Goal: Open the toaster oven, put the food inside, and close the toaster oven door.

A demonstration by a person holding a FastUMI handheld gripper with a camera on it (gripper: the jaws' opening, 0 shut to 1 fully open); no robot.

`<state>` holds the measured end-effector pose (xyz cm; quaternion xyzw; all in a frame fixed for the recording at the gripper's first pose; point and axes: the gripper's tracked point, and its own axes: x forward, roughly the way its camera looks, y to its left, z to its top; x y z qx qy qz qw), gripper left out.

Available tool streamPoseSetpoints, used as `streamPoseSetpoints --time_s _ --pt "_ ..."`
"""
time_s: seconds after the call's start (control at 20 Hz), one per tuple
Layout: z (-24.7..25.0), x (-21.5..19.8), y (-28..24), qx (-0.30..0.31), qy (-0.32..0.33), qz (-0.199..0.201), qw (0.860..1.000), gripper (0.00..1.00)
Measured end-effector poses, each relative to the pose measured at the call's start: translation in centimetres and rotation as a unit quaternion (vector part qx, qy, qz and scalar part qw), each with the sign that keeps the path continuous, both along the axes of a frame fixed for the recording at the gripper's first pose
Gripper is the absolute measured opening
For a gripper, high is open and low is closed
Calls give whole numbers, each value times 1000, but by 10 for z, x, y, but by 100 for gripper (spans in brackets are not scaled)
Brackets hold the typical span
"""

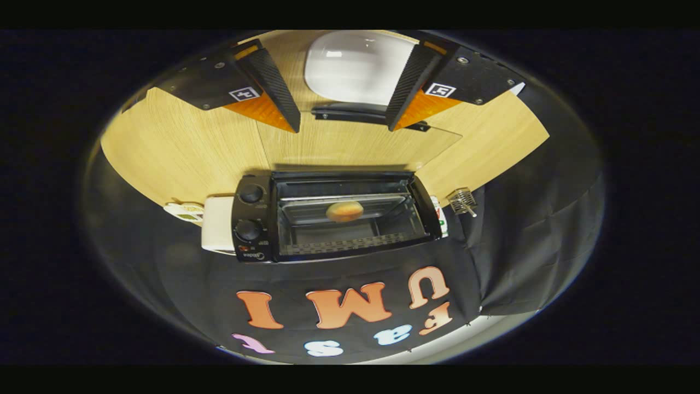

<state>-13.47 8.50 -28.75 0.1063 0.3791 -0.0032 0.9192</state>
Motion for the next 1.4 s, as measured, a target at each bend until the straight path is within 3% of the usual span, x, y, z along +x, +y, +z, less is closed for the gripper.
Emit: streamPoseSetpoints --time_s 0.25,0.45,0.65,1.4 --pt "-4 -31 12 6 26 17 1000 94" --pt "-15 -21 9 6 31 -1 999 94" --pt "-19 -15 17 1 39 10 999 94" --pt "45 49 2 -38 -44 -4 998 94"
